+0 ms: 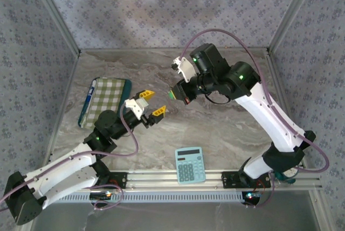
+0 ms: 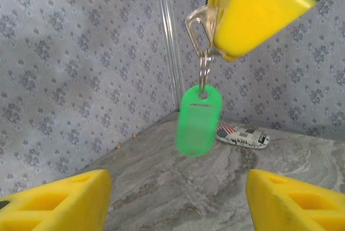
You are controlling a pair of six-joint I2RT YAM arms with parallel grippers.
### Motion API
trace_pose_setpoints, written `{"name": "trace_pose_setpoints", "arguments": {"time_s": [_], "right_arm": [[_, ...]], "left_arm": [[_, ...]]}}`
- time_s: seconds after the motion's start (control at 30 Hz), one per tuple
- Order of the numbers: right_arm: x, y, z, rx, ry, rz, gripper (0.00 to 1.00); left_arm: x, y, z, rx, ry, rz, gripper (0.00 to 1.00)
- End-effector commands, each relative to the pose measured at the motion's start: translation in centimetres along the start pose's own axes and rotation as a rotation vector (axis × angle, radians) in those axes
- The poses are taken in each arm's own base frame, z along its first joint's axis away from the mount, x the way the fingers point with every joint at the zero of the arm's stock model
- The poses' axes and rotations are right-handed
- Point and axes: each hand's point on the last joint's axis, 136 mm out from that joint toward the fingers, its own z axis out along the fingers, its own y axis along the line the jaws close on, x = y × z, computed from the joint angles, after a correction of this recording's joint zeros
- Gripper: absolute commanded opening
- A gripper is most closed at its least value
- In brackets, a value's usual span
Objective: Remove the keys from the keyring
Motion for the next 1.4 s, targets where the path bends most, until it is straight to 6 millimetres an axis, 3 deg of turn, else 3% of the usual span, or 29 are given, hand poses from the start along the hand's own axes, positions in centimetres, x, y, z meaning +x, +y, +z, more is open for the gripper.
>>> {"name": "trace_pose_setpoints", "arguments": {"time_s": [0.0, 0.6, 0.9, 1.17, 1.37], "right_arm": [[0.0, 0.6, 0.2, -0.045, 0.009, 0.033, 0.00], [-0.4, 1.5, 0.5, -0.114, -0.002, 0.068, 0.00], [-0.6, 1.6, 0.1, -0.123, -0.023, 0.073, 0.00], [-0.9, 1.7, -0.2, -0.133, -0.041, 0.078, 0.00], [-1.1, 1.6, -0.4, -0.134, -0.054, 0.086, 0.00]], "left_arm": [[-2.3, -0.3, 0.4, 0.018, -0.100, 0.030, 0.68], [-5.6, -0.8, 3.2, 0.086, -0.206, 0.064, 0.69], [-5.6, -0.8, 3.8, 0.105, -0.207, 0.052, 0.45], [-5.6, -0.3, 3.5, 0.090, -0.205, 0.033, 0.29], [-5.8, 0.3, 3.2, 0.072, -0.210, 0.030, 0.10]]}}
